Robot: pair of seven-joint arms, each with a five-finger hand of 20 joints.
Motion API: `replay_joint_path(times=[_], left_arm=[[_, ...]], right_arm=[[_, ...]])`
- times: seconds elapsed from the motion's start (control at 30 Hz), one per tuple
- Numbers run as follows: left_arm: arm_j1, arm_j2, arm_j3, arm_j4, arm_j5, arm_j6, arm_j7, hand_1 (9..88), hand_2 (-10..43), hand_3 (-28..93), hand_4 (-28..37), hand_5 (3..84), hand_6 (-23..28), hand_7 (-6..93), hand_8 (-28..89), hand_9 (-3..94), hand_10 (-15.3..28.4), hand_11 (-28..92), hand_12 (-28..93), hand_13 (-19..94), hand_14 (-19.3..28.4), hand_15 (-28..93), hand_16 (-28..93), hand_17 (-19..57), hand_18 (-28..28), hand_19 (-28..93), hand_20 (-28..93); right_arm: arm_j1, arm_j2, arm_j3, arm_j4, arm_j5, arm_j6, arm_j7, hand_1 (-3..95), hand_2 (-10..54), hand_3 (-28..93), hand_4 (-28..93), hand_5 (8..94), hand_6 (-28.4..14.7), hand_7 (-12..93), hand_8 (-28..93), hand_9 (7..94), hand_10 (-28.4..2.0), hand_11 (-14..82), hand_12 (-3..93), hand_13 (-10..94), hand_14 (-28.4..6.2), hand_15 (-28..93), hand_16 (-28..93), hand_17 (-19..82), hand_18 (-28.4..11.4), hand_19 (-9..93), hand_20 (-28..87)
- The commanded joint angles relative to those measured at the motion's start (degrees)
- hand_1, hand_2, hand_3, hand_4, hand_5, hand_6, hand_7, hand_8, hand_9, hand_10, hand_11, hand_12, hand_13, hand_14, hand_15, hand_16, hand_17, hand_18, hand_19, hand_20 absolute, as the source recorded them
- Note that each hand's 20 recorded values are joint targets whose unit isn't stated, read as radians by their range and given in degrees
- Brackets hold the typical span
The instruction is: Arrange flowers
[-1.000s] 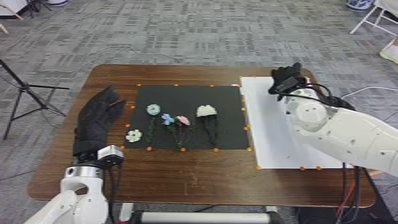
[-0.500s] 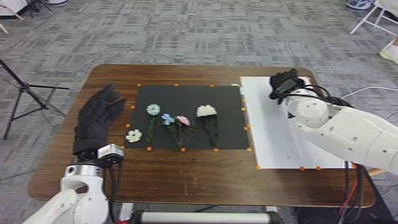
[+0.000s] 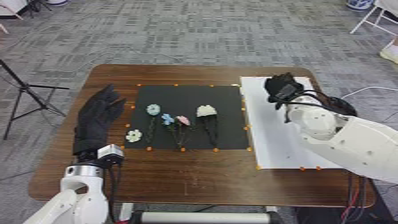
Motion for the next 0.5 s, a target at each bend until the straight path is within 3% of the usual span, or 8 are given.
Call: replay_joint_path(times=[0.03,0.2,0.27,0.5], left_arm=[[0.29,-0.27,-0.04,-0.72,0.44,-0.35,0.53,28.7,-2.6,71,-24.0,32.8,2.0,24.4,-10,28.2,12.5,30,20,25,14.7,39,5,-7.7,20.2,41,19],[-0.81,-0.5,0.74,-0.24,0.4,-1.24,0.64,28.5,-2.6,71,-24.0,32.7,1.9,24.5,-10,28.2,12.4,29,20,25,14.7,39,5,-7.8,20.2,41,19],[-1.07,-0.44,0.86,-0.14,0.55,-1.5,0.68,28.3,-2.6,71,-24.1,32.7,1.9,24.5,-10,28.1,12.4,30,20,25,14.8,39,5,-7.8,20.2,41,19],[-0.59,-0.33,0.46,-0.57,0.73,-1.49,0.63,28.0,-2.6,71,-24.2,32.8,2.0,24.2,-10,28.3,12.5,29,20,25,14.7,39,5,-7.8,20.2,41,19]], right_arm=[[-4.66,1.48,5.03,-12.29,-2.17,6.89,-0.29,49.7,-9.5,86,-24,66.4,3.0,55,6,84.9,-3.1,18.1,51.5,74,2.1,49,49,31,-18.0,78,52],[-8.84,-0.31,8.32,-16.37,-2.7,7.63,0.68,50.0,-9.5,86,-25,66.3,3.0,55,6,84.9,-3.2,17.9,51.6,74,2.0,49,50,31,-17.9,78,52],[-10.24,-1.42,9.56,-15.31,-2.15,7.54,-1.44,50.0,-9.5,85,-25,66.3,3.0,55,6,84.9,-3.2,17.9,51.6,74,1.9,49,50,31,-17.9,78,52],[-12.19,-1.57,8.3,-15.91,-2.6,6.17,-1.74,49.9,-9.5,85,-24,66.0,3.0,55,7,84.7,-3.4,17.8,51.8,74,1.7,49,50,31,-17.9,78,52]])
